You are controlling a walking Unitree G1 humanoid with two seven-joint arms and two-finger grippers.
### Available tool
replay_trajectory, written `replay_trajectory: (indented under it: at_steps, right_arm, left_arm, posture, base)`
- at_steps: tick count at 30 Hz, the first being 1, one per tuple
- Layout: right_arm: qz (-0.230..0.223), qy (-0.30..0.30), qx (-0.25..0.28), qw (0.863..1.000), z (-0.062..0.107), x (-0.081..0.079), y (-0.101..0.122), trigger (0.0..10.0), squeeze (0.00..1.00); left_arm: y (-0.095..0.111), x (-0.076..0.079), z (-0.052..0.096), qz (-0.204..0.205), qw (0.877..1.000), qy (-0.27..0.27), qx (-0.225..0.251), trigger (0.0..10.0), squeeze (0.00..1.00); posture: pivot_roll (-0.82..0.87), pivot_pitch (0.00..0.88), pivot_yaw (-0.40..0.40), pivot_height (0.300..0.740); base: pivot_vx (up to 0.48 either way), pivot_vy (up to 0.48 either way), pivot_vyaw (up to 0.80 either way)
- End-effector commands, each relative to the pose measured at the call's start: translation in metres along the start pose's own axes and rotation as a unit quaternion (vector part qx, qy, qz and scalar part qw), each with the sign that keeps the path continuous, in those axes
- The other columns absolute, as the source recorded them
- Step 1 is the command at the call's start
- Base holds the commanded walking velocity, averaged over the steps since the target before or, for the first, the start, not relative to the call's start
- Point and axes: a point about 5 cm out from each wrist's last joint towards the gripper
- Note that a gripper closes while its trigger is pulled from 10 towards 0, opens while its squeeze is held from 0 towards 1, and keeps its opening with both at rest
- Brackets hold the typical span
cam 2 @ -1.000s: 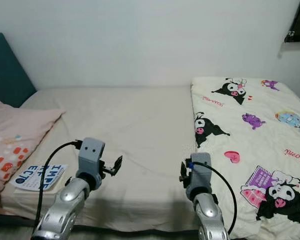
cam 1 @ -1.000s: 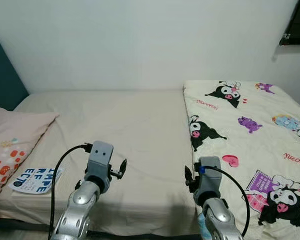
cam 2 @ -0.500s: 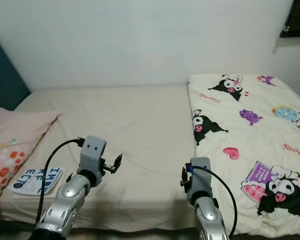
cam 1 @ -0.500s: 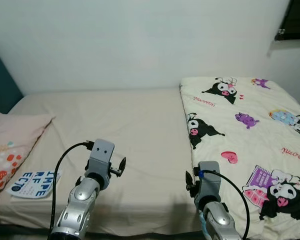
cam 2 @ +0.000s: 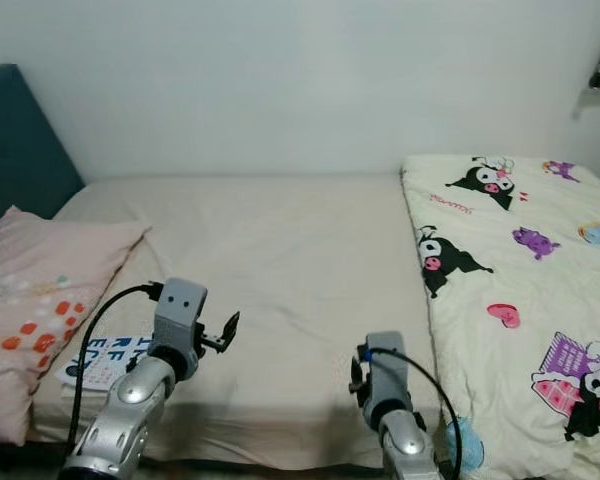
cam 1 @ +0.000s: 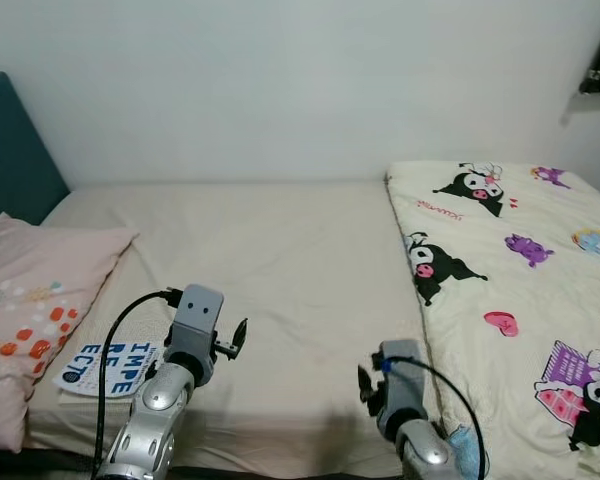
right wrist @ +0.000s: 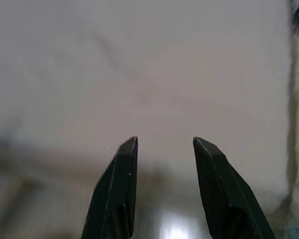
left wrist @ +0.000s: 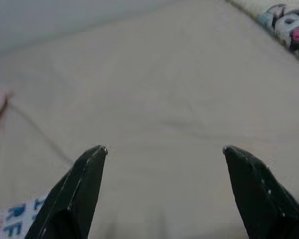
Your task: Clean up the room
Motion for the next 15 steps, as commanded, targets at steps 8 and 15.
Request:
replay_trajectory:
  at_steps: [8,15]
  right_arm:
    - [0.099,0.02,-0.214,0.972,0.011,-0.007,-0.072,10.0,0.0]
    - [0.096,-0.014,-0.258,0.961,0.017,0.0,-0.087,10.0,0.0]
  left_arm:
    - [-0.088,0.046,0.018,-0.034,0.97,-0.113,-0.214,10.0,0.0]
    - [-0.127,0.066,0.047,0.017,0.936,-0.125,-0.329,10.0,0.0]
  posture:
    - [0.03,0.0,0.03,0.74]
    - [0.0,0.0,0.036,0.74]
  base:
    - [0.0,0.0,0.0]
    - [0.0,0.0,0.0]
Point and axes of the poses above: a point about 5 cm out from each wrist's last joint towards the gripper, its own z axis pointing back from the gripper into the wrist, its own y axis along the axis of the wrist's last joint, x = y × z, and after that the axes turned 13 degrees about -z, right-handed
